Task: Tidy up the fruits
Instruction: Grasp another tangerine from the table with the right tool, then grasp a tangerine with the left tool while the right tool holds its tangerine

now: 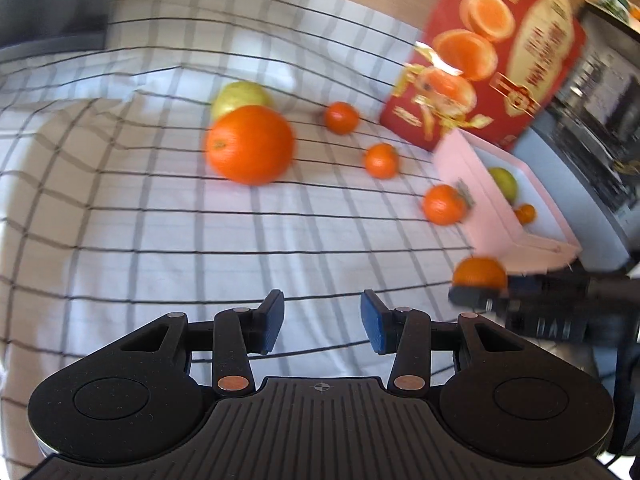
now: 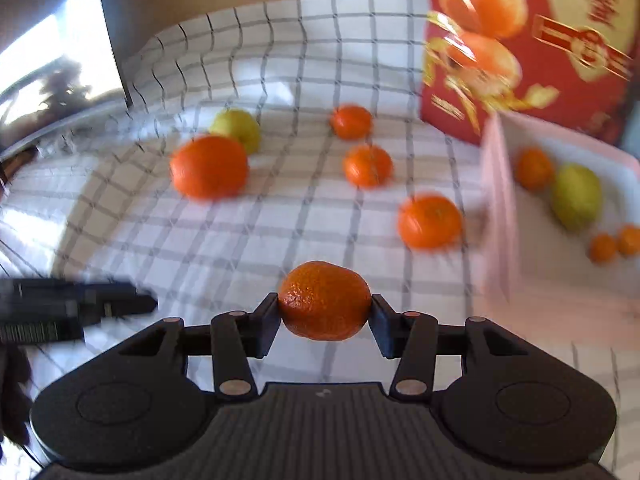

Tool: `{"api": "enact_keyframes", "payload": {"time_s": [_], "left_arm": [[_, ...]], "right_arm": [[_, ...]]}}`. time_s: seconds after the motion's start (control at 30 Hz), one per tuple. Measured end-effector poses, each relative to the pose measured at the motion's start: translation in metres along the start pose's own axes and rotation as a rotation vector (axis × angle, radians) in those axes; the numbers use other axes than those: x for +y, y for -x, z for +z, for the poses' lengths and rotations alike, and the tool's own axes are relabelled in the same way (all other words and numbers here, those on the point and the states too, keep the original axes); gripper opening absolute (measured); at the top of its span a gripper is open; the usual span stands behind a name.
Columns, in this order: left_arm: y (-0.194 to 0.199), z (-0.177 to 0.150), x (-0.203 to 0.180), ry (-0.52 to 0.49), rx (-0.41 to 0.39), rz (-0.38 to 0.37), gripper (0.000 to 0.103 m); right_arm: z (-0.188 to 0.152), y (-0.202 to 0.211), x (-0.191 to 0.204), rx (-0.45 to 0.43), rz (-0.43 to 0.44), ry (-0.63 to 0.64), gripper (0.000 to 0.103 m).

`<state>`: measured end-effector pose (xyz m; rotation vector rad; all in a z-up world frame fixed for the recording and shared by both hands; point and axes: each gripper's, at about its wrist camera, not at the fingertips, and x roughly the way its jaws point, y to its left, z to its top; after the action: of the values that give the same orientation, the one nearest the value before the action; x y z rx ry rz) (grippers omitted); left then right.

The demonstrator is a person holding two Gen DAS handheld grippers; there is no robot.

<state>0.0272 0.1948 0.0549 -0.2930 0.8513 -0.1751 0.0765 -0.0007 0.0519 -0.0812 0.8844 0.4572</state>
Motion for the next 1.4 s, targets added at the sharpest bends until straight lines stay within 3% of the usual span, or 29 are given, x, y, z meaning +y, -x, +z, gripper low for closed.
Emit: {"api": "enact_keyframes", "payload": {"time_s": [0.3,0.5,0.57,0.73,0.97,1.4], "left_arm": [[-0.037,0.033,-0.068,-0.264,0.004,-0.122,0.047],[-0.082,0.067,-0.116,-0.385,-0.025,-0.121,0.047],[-0.095,0.077,-0.122,-0.375,-0.04,-0.096,0.048],[-0.115,0.107,-0.102,-0.216,-0.088,-0.002,0.046],[-0.155,0.125,-0.096,-0.257,-0.015,0.132,0.046],[-0.169,0.117,-0.099,-0.315,0.022,0.109,0.049]], "right_arm": [[-0.057,0.025,-0.037,0.01,-0.099,-0.128,0.047],[-0.07,0.033,-0.054,-0.013,-0.128,-0.183,0.048],[-0.073,0.034,-0.056,-0.017,-0.139,-0.186,0.048],[-0.077,0.046,-0.058,-0.04,-0.144,-0.188,0.051],[-0.085,0.058,-0.058,-0.056,-0.155,-0.21,0.058],[-0.088,0.054,-0.049,-0.03,-0.156,-0.167,0.064]]}}
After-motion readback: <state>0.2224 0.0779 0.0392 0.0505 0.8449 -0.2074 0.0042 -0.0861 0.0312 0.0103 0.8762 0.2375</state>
